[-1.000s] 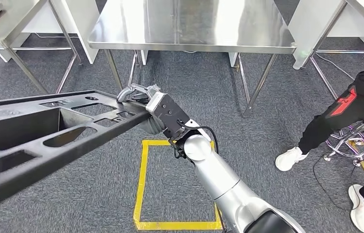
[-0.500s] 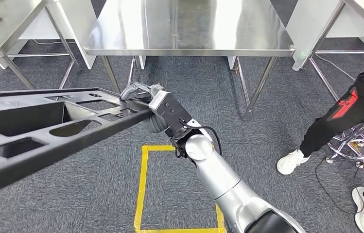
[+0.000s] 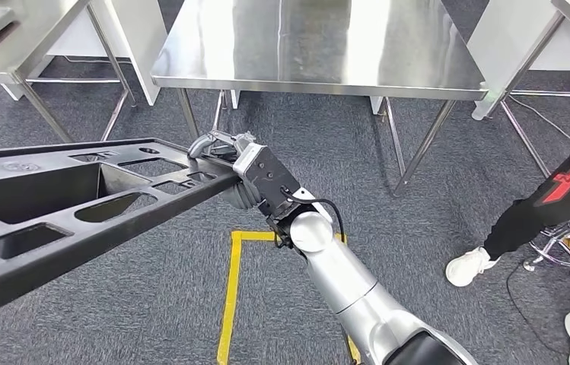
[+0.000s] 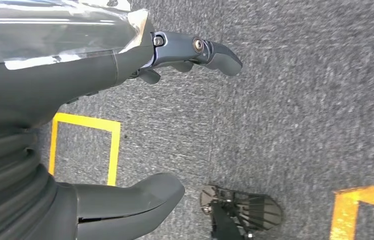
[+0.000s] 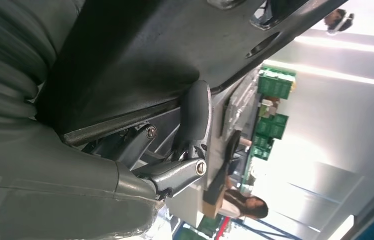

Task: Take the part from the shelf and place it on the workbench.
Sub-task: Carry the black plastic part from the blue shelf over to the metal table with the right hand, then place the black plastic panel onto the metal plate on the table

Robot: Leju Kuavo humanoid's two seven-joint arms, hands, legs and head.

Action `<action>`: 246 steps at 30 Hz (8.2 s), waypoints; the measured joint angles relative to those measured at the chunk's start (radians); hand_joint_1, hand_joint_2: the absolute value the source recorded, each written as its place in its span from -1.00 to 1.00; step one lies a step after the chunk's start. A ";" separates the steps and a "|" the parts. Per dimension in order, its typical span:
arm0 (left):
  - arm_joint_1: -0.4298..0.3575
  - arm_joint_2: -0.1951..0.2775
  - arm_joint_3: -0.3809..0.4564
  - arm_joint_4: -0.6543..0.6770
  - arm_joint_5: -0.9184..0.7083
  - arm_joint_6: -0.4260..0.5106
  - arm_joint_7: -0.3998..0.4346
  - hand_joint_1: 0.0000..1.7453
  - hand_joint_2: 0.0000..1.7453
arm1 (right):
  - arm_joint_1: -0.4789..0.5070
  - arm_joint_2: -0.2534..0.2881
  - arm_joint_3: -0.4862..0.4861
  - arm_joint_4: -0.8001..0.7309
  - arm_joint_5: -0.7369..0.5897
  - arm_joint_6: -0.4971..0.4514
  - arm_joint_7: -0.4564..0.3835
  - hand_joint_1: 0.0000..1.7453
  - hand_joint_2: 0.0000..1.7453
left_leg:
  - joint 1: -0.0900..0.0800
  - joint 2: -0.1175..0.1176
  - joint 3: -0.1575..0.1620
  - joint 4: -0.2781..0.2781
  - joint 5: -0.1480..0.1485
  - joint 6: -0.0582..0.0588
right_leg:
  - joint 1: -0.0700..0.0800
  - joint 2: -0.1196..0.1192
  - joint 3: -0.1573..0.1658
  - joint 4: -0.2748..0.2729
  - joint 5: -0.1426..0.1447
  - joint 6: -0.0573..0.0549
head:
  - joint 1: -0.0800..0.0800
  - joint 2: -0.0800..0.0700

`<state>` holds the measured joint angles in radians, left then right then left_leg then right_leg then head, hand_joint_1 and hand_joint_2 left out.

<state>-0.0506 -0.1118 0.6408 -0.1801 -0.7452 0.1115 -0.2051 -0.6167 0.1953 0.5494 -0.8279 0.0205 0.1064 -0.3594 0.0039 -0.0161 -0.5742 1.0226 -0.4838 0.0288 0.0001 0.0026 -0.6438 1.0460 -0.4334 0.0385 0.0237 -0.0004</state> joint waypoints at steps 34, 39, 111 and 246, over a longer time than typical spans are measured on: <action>0.001 -0.002 0.008 0.000 -0.009 0.015 -0.005 -1.00 1.00 | 0.003 0.020 0.000 0.000 0.009 0.005 0.001 1.00 1.00 | 0.029 -0.059 -0.025 0.002 0.012 -0.031 | -0.030 0.102 0.038 -0.053 0.002 0.006 | 0.000 0.000; 0.001 -0.002 0.010 0.000 -0.009 0.011 -0.006 -1.00 1.00 | 0.003 0.020 -0.001 0.000 0.009 0.005 0.001 1.00 1.00 | 0.030 -0.059 -0.025 0.002 0.011 -0.031 | -0.030 0.102 0.037 -0.052 0.001 0.009 | 0.000 0.000; 0.002 0.013 0.029 -0.003 -0.060 -0.008 0.002 -1.00 1.00 | 0.045 0.012 -0.033 -0.042 0.031 -0.012 0.006 1.00 1.00 | 0.012 0.012 -0.017 -0.022 0.035 0.001 | 0.000 0.008 0.062 0.019 -0.082 -0.013 | 0.002 0.000; 0.019 -0.037 0.232 -0.006 -0.084 0.071 -0.008 -1.00 0.50 | 0.342 -0.352 -0.774 0.030 1.188 -0.538 0.481 -1.00 -1.00 | -0.011 -0.006 -0.056 0.020 0.024 0.022 | 0.003 0.008 0.054 -0.025 -0.039 -0.010 | -0.003 0.000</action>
<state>-0.0313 -0.1492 0.8729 -0.1865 -0.8288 0.1824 -0.2130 -0.2745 -0.1562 -0.2250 -0.7978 1.2082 -0.4314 0.1219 -0.0072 -0.0226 -0.6305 1.0426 -0.4597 0.0506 0.0036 0.0110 -0.5896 1.0206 -0.4726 0.0289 0.0202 -0.0004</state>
